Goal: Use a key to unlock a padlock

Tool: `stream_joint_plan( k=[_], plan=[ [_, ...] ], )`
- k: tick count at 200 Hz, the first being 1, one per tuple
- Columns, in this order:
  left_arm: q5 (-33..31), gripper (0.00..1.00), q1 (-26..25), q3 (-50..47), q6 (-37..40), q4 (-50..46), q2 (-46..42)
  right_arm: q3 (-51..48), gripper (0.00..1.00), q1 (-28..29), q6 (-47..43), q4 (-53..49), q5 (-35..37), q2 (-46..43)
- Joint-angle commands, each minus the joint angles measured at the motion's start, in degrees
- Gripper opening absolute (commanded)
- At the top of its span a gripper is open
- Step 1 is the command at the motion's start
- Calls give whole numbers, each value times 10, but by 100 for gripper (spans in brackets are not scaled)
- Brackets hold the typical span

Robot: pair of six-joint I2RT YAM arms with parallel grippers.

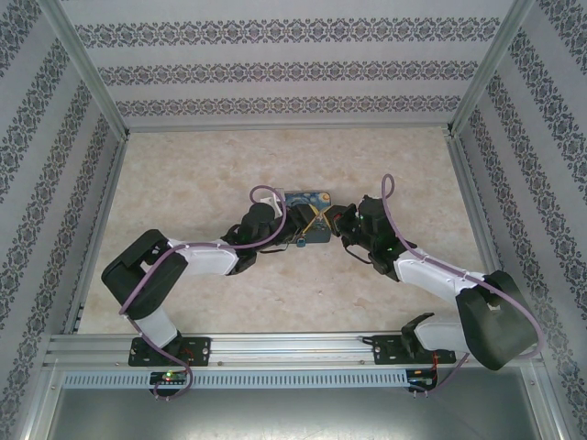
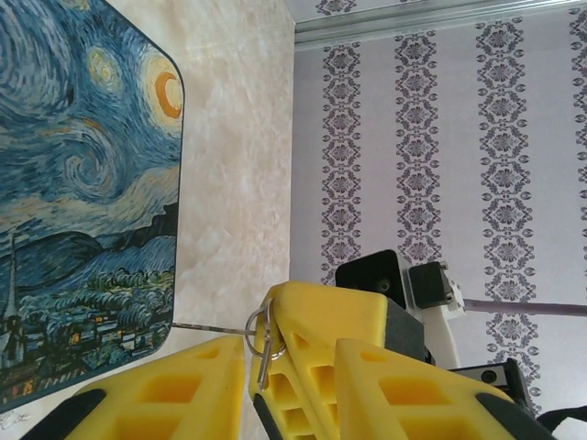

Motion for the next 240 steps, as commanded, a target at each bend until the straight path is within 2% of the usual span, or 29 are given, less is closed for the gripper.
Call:
stream_joint_plan(
  k=[1,142,240],
  plan=[
    [-8,31,-4,10,-8,36,7,13,0,5,3,10,12,3],
    [-7,20,-8,23,-9,47,26,10,0,15,3,14,15,8],
    [-9,20,-12,10,-11,51,27,11,0,15,4,15,20,13]
  ],
)
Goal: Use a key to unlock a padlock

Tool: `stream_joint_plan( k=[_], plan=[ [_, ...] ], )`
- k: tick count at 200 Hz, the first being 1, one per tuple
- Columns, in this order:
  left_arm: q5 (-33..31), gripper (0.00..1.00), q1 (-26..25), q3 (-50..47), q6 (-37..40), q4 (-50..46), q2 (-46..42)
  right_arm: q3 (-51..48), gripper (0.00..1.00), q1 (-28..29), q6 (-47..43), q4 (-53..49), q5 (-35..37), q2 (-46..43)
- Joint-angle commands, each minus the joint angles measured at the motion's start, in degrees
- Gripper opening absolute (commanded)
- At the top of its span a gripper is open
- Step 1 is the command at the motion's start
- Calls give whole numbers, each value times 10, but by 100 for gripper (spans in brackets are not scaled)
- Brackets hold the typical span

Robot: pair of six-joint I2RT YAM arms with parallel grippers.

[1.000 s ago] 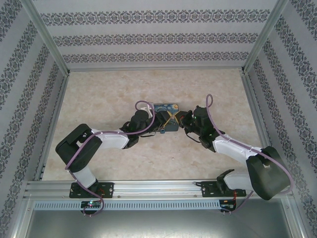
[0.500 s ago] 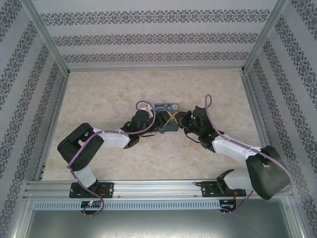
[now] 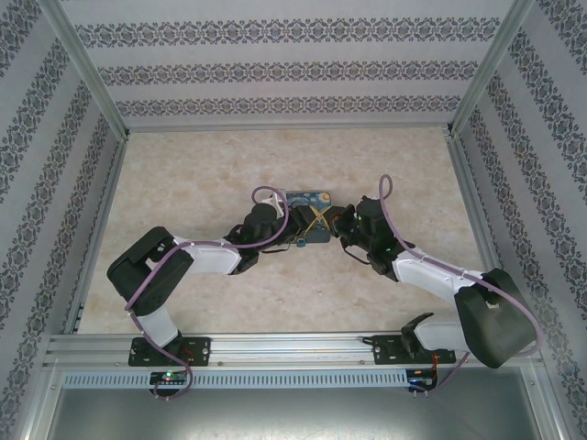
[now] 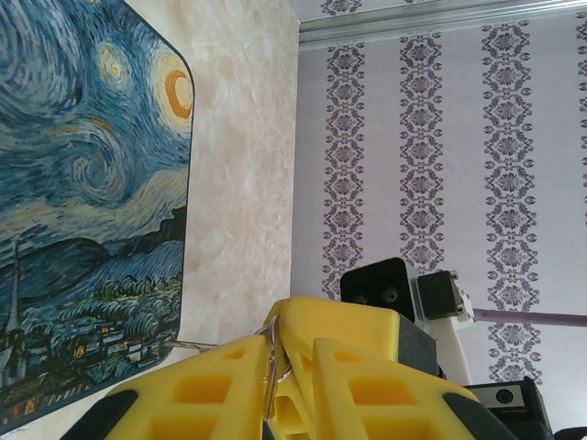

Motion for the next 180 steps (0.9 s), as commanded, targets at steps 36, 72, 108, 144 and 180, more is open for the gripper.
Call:
stream_joint_plan(
  k=[36,72,108,144,180],
  plan=[
    [-9,19,-14,2,-3,37,9,10,0,8,4,12,13,5],
    [-12,15,-15,2,-5,41,14,9,0,8,4,11,13,3],
    [-16,12,-15,4,-5,41,17,5,0,8,4,11,12,1],
    [-16,0,-15,9,-2,41,19,1,0,8,3,12,11,-4],
    [11,0,1,10,7,30,15,-9,21,-18,-28,5,-14,-28]
  ],
)
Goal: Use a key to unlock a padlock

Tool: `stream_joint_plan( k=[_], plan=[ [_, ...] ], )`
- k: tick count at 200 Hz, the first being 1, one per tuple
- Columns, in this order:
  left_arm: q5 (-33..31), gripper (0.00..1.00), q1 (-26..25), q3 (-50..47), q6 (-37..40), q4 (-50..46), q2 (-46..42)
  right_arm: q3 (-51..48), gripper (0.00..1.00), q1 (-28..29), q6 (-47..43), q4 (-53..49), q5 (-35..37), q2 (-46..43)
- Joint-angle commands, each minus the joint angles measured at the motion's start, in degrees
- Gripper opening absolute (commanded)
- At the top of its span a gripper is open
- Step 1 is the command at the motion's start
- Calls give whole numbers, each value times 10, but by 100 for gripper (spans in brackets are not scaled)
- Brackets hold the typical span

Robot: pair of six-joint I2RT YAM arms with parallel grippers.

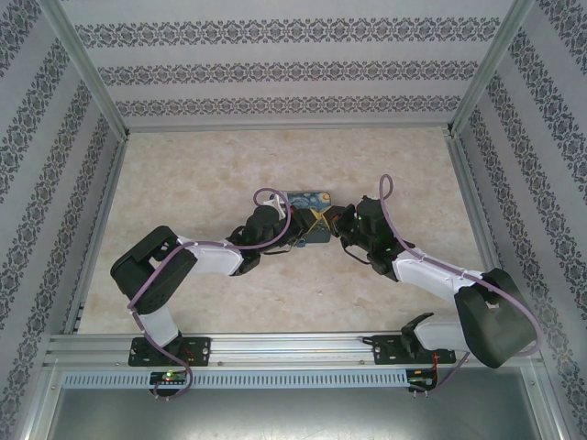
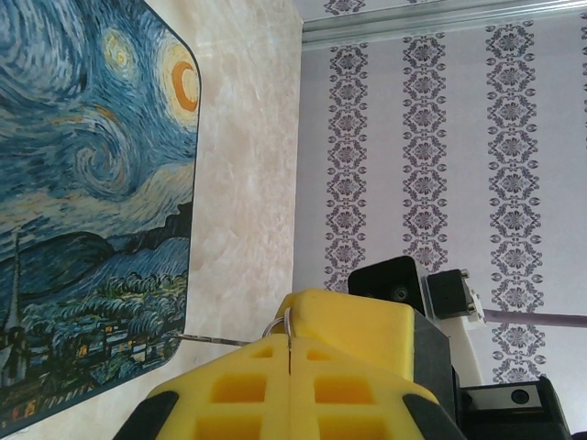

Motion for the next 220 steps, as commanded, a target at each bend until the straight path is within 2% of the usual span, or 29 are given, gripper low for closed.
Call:
stream_joint_plan(
  k=[1,10,23,65,94,123,172,220],
  plan=[
    [21,0,8,10,12,17,3,-9,23,-16,-26,6,-17,-27],
    [42,0,15,13,17,10,1,-15,33,-33,-35,5,-31,-36],
    [83,0,27,23,30,-7,-1,-18,42,-59,-53,-1,-54,-50],
    [212,0,63,68,101,-94,-18,-1,52,-140,-123,9,-180,-54],
    [290,0,90,107,153,-167,-24,44,52,-178,-195,22,-304,-20],
    [350,0,108,136,190,-210,-23,79,51,-188,-238,32,-381,4],
    [414,0,120,174,225,-244,-11,95,44,-188,-250,47,-425,26],
    [434,0,129,184,215,-223,3,88,40,-176,-261,55,-438,39]
  ],
)
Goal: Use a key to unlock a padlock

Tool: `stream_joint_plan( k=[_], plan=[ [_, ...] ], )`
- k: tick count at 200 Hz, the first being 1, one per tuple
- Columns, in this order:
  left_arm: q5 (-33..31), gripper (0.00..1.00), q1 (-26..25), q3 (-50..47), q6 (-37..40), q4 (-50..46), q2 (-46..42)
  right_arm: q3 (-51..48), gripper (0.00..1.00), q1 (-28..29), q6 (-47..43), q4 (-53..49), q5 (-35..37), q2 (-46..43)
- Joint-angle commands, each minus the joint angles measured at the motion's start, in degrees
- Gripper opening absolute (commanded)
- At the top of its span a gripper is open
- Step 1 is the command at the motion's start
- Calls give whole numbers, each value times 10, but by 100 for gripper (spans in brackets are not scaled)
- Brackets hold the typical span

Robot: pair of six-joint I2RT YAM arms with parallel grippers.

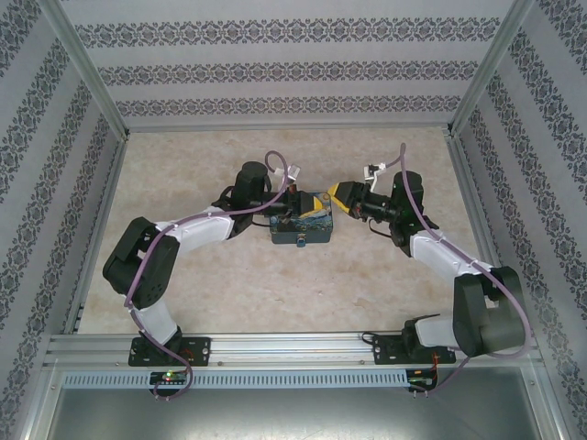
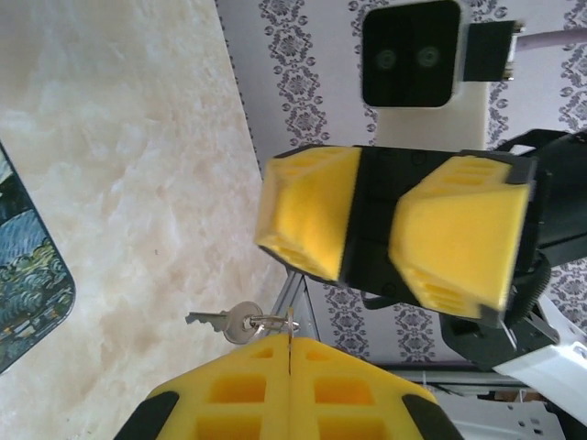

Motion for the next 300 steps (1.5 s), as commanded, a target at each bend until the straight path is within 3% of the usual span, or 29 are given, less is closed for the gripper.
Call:
stream_joint_plan(
  k=[1,160,300],
  plan=[
    [31,0,10,15,15,2,7,5,40,6,-23,26,-26,3],
    [50,0,18,28,-6,30,30,-14,36,25,-43,34,-57,31],
    [77,0,29,45,13,5,45,-35,11,15,-53,40,-89,13]
  ],
)
